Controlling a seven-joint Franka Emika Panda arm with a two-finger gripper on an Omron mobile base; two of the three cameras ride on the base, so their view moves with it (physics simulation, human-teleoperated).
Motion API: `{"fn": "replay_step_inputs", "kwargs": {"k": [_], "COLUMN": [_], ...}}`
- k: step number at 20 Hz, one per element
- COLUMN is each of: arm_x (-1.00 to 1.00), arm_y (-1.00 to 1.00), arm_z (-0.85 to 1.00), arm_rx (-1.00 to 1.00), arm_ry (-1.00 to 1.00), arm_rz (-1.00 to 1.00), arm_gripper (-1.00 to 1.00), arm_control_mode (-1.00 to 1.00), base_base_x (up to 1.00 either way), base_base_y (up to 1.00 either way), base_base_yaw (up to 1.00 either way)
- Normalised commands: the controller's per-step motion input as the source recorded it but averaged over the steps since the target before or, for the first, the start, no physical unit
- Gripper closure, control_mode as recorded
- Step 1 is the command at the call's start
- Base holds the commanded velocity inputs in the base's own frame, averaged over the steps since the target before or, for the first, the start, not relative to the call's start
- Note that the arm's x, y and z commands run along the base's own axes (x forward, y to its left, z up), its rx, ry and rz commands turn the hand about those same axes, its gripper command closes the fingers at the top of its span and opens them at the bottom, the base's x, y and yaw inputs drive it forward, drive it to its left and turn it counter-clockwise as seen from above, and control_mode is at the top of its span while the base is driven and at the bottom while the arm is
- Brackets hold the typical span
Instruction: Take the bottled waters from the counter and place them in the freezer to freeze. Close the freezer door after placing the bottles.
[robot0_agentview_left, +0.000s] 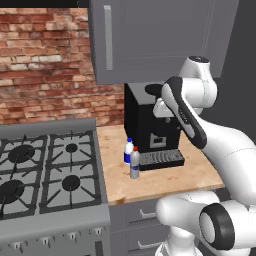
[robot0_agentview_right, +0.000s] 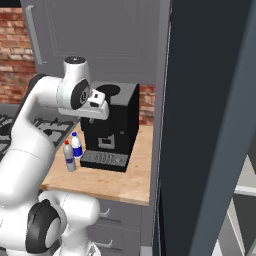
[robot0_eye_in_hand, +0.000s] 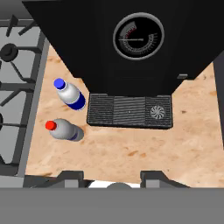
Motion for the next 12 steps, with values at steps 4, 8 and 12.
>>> {"fn": "replay_step_inputs", "kwargs": {"k": [4, 8, 12], "arm_x": [-0.14, -0.13, -0.12], "arm_y": [0.14, 0.14, 0.02], "arm_z": [-0.02, -0.11, -0.36], "arm_rx": [0.00, 0.00, 0.08], "arm_ry": [0.00, 0.01, 0.01], "arm_rz": [0.00, 0.00, 0.01], "arm_gripper": [-1.00, -1.00, -1.00], "arm_control_mode": [-1.00, -1.00, -1.00], "base_base_x": [0.00, 0.00, 0.00], "base_base_y": [0.00, 0.00, 0.00], "base_base_yaw": [0.00, 0.00, 0.00]}}
